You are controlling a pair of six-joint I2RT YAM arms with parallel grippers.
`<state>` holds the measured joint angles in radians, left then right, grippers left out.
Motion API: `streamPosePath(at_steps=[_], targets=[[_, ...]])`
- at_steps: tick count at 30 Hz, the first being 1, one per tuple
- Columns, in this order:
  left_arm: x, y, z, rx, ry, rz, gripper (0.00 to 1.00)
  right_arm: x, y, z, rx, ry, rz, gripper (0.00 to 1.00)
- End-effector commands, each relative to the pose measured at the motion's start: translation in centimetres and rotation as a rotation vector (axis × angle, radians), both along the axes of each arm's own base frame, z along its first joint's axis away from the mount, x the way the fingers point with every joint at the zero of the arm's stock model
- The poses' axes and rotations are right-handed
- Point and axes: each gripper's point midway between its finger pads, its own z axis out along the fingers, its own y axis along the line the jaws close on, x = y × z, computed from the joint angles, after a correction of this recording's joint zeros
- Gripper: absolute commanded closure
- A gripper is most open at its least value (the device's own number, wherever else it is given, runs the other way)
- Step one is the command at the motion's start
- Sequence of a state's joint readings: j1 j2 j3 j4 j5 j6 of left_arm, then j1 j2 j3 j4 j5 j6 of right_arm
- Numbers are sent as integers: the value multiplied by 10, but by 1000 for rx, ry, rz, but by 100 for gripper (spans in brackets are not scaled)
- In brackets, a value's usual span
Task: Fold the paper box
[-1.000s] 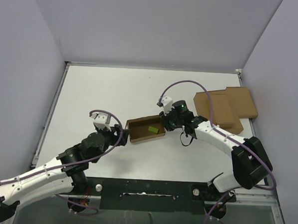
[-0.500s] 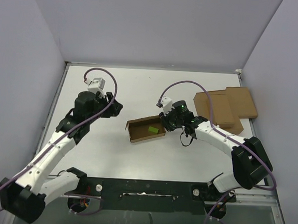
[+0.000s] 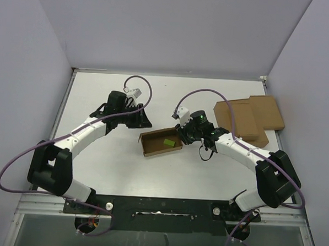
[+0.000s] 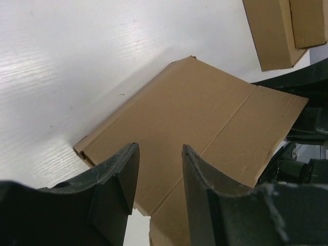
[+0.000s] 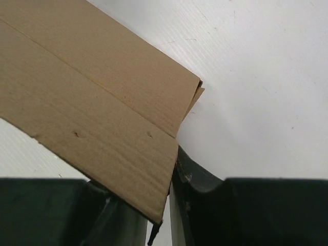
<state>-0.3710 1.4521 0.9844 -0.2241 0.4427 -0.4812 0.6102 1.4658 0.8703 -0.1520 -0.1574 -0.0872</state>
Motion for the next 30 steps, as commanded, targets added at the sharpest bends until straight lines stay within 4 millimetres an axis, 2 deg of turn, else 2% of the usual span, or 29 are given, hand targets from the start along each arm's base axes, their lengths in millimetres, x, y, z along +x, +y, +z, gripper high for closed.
streamPosePath(at_steps=[1,6,11,13,15,18,22,25,28,30], targets=[[4,-26,14,-20,-65,-106,63,2,5,19,33,-61,38,77],[2,-31,-2,-1,-39,-119,63,0,-2,24,19,-82,61,68],[0,-30,-14,27,-20,-120,63,-9,-11,25,-24,-88,107,65],[0,-30,-17,42,-19,-125,63,-16,-16,24,-52,-82,159,58],[-1,-30,-18,50,-18,-130,63,-28,-20,25,-54,-55,245,44],[-2,-32,-18,64,-20,-146,63,-43,-36,32,-53,-22,381,38],[-3,-31,-18,89,-23,-166,63,-64,-52,47,-25,-26,532,38],[-6,-31,-19,109,-19,-185,64,-82,-55,63,0,-29,632,42],[-8,-31,-23,121,-15,-198,65,-92,-48,93,70,-43,686,52],[-9,-31,-25,127,-15,-201,66,-89,-39,117,123,-58,691,59]])
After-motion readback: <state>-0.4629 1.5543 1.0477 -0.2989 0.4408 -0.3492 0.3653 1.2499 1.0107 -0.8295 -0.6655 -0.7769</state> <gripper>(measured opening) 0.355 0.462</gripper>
